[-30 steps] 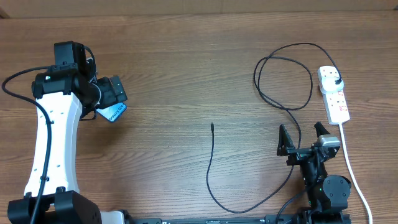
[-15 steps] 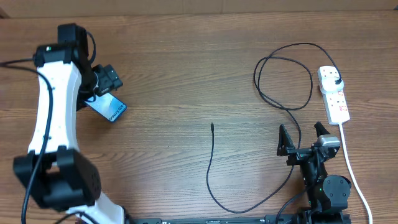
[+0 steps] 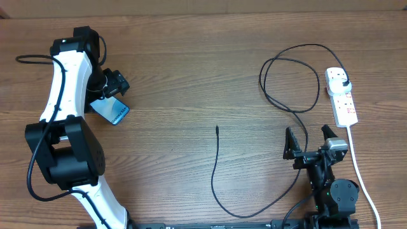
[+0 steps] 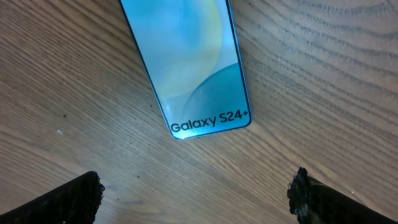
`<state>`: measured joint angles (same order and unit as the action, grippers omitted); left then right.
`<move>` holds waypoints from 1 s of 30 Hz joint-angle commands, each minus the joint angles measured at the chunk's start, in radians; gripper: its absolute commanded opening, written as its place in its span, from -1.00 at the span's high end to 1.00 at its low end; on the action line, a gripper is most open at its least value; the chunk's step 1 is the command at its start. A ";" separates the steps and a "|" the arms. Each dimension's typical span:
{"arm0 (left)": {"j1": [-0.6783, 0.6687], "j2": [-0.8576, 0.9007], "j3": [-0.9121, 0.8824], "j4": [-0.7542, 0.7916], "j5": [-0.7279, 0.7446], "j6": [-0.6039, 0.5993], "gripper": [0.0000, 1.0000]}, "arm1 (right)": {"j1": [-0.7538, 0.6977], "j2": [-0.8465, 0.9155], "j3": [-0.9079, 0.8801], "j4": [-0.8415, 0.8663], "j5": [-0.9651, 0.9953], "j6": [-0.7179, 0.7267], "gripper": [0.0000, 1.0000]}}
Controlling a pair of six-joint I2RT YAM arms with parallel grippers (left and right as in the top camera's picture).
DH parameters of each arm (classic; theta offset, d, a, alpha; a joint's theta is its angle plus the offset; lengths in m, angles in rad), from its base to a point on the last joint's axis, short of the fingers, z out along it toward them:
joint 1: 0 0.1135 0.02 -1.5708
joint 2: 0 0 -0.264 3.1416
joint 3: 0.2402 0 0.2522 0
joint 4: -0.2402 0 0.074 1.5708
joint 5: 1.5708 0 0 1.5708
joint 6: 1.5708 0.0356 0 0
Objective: Plug charger to phone and switch on socket
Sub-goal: 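Lower the left gripper and close it on the phone's bottom edge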
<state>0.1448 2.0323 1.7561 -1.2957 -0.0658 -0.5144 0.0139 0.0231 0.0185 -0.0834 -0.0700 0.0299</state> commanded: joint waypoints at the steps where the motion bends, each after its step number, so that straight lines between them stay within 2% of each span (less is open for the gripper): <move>1: 0.006 0.008 0.028 0.003 -0.032 -0.017 -1.00 | 0.004 -0.011 -0.011 0.002 0.014 -0.002 -1.00; 10: 0.009 0.008 0.023 0.016 -0.070 -0.018 -0.99 | 0.004 -0.011 -0.011 0.002 0.014 -0.002 -1.00; 30: 0.051 0.008 -0.106 0.131 -0.032 -0.051 -1.00 | 0.004 -0.011 -0.011 0.002 0.014 -0.002 -1.00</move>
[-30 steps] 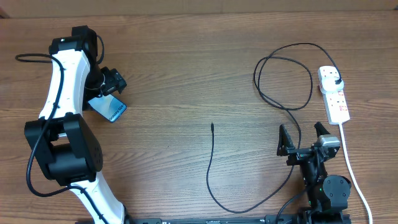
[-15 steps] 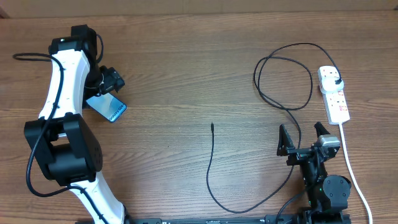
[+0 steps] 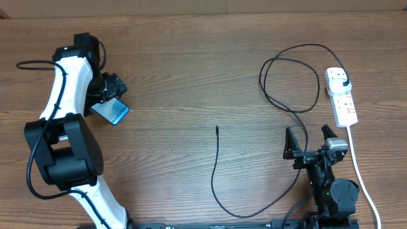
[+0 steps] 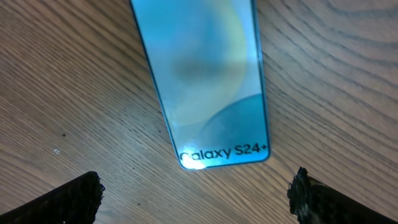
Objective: Plug charger to phone and switch on socket
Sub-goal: 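Lower the left gripper and close it on the phone's bottom edge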
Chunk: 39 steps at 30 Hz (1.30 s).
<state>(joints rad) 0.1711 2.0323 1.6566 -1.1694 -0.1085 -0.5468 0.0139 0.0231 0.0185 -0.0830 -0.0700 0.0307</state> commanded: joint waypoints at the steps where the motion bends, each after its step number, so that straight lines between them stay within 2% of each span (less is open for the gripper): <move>1: 0.031 0.008 -0.006 0.004 0.017 -0.020 -1.00 | 0.004 -0.011 -0.011 0.002 0.014 -0.002 -1.00; 13: 0.049 0.018 0.002 0.026 0.058 -0.039 -1.00 | 0.004 -0.011 -0.011 0.002 0.014 -0.002 -1.00; 21: 0.048 0.174 0.164 -0.082 0.074 -0.026 -1.00 | 0.004 -0.011 -0.011 0.002 0.014 -0.002 -1.00; 39: 0.049 0.188 0.169 -0.021 0.049 -0.034 -1.00 | 0.004 -0.011 -0.011 0.002 0.014 -0.002 -1.00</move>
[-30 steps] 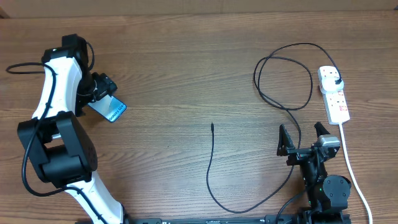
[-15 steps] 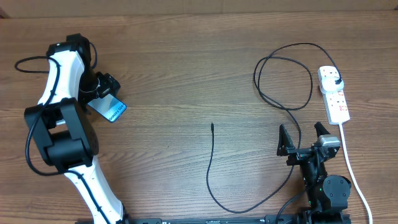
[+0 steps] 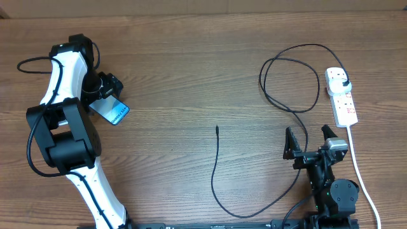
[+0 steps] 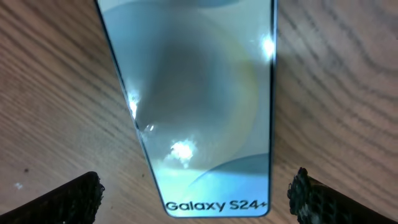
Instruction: Plug charger to phone and switch on socket
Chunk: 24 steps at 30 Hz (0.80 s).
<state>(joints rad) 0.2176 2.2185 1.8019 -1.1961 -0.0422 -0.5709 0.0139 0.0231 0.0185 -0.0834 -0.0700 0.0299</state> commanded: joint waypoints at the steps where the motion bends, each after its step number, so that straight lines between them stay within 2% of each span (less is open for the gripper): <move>1: 0.002 0.002 0.024 0.008 -0.018 -0.010 -1.00 | 0.004 -0.011 -0.011 0.002 0.014 -0.002 -1.00; 24: 0.005 0.046 0.018 0.015 -0.035 -0.082 -1.00 | 0.004 -0.011 -0.011 0.002 0.014 -0.002 -1.00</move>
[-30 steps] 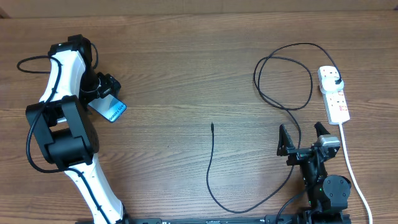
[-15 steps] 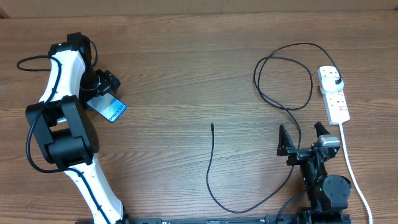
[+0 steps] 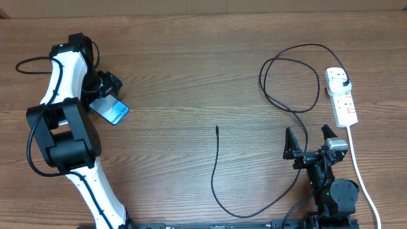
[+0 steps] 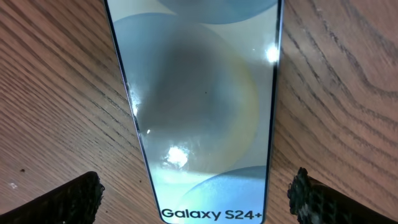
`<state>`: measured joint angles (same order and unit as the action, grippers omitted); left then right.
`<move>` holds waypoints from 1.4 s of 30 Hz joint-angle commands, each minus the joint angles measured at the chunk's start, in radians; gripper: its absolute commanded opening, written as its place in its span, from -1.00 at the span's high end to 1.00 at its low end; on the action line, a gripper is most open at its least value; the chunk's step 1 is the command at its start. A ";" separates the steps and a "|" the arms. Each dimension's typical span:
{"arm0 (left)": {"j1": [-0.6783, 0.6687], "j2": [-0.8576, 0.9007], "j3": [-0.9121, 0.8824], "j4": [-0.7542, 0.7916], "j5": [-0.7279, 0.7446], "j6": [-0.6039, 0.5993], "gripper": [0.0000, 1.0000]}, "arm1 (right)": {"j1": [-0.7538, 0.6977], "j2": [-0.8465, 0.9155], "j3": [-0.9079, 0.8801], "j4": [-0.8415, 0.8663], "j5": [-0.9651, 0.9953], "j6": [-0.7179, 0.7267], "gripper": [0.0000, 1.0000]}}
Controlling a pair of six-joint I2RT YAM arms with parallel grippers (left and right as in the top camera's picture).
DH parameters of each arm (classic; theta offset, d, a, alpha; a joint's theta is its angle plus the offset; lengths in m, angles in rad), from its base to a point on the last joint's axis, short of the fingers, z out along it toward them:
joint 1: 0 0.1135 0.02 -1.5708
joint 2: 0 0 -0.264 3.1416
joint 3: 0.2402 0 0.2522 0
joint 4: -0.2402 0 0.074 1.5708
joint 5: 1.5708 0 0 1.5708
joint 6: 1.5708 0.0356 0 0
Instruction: Plug charger to phone and switch on socket
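The phone (image 3: 112, 111), blue-screened with "Galaxy S24+" on it, lies flat on the wooden table at the left. My left gripper (image 3: 102, 84) hovers over its far end, open; in the left wrist view the phone (image 4: 199, 106) lies between the two black fingertips (image 4: 53, 202), which straddle it without touching. The black charger cable's free tip (image 3: 217, 128) lies mid-table. The cable loops right to a plug in the white socket strip (image 3: 341, 95). My right gripper (image 3: 310, 141) rests open near the front right.
The cable's long loop (image 3: 254, 207) curves along the front of the table and a second loop (image 3: 289, 76) lies beside the strip. The strip's white lead (image 3: 359, 172) runs down the right edge. A black wire (image 3: 32, 60) trails from the left arm.
The left gripper has edged slightly further along the phone, so the "Galaxy S24+" end sits lower in the wrist view. The phone, cable and right arm have not moved.
The left gripper first stood open short of the phone's near end. At each later moment it was lower and further along the phone, until the phone lay between its open fingers. Phone, cable, socket strip and right arm stayed put.
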<state>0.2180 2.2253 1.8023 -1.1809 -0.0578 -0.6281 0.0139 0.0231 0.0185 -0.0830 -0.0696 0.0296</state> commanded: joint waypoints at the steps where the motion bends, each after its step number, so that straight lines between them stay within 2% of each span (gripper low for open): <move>1: 0.005 0.045 0.017 0.001 -0.019 -0.025 -1.00 | 0.004 -0.011 -0.011 0.002 0.014 -0.001 -1.00; 25: 0.004 0.060 0.018 0.074 -0.019 0.023 -1.00 | 0.004 -0.011 -0.011 0.002 0.014 -0.001 -1.00; 42: 0.004 0.060 0.014 0.063 -0.020 0.023 -0.99 | 0.004 -0.011 -0.011 0.002 0.014 -0.001 -1.00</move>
<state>0.2180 2.2803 1.8027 -1.1141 -0.0616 -0.6220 0.0139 0.0231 0.0185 -0.0830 -0.0700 0.0299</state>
